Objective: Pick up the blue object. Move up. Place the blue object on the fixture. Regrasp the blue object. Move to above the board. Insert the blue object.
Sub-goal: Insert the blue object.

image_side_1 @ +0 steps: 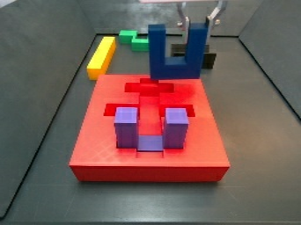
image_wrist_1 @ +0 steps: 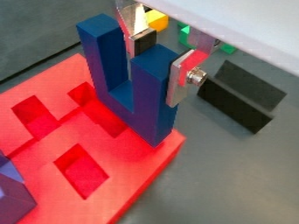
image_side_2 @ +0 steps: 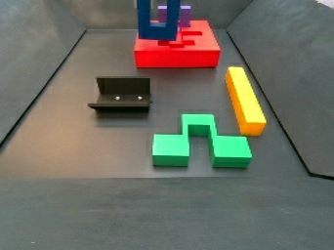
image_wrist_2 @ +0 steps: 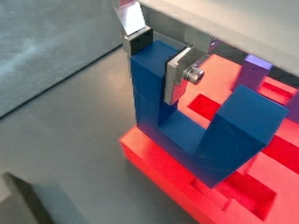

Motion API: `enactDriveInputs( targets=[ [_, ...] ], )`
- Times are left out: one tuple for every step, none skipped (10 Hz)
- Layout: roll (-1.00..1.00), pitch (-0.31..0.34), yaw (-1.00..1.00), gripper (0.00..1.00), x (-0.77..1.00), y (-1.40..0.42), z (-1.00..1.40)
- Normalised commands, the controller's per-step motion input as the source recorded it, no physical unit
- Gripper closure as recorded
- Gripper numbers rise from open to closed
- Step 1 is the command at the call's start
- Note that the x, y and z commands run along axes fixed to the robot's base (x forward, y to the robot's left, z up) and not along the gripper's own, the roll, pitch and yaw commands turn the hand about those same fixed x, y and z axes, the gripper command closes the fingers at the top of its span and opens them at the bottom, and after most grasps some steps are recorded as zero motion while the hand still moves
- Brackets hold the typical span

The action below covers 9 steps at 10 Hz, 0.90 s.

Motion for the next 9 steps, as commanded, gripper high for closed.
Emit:
enactDriveInputs(
  targets=[
    [0.00, -0.076, -0.23, 1.00, -0.28, -0.27, -0.06],
    [-0.01, -0.101, -0.22, 1.00, -0.26, -0.26, -0.04],
    [-0.01, -0.111, -0.22, 1.00, -0.28, -0.24, -0.04],
    [0.00, -0.121, -0.20, 1.00, -0.31, -0.20, -0.06],
    [0.00, -0.094, -0.14, 1.00, -0.24, -0.03, 0.00],
    [0.00, -0.069, -0.05, 1.00, -0.23, 0.04, 0.00],
    [-0.02, -0.146, -0.07, 1.00, -0.34, 0.19, 0.00],
    [-0.06, -0.133, -0.03, 1.00, -0.41, 0.24, 0.00],
    [-0.08, -0.151, -0.01, 1.00, -0.49, 0.24, 0.00]
  ],
)
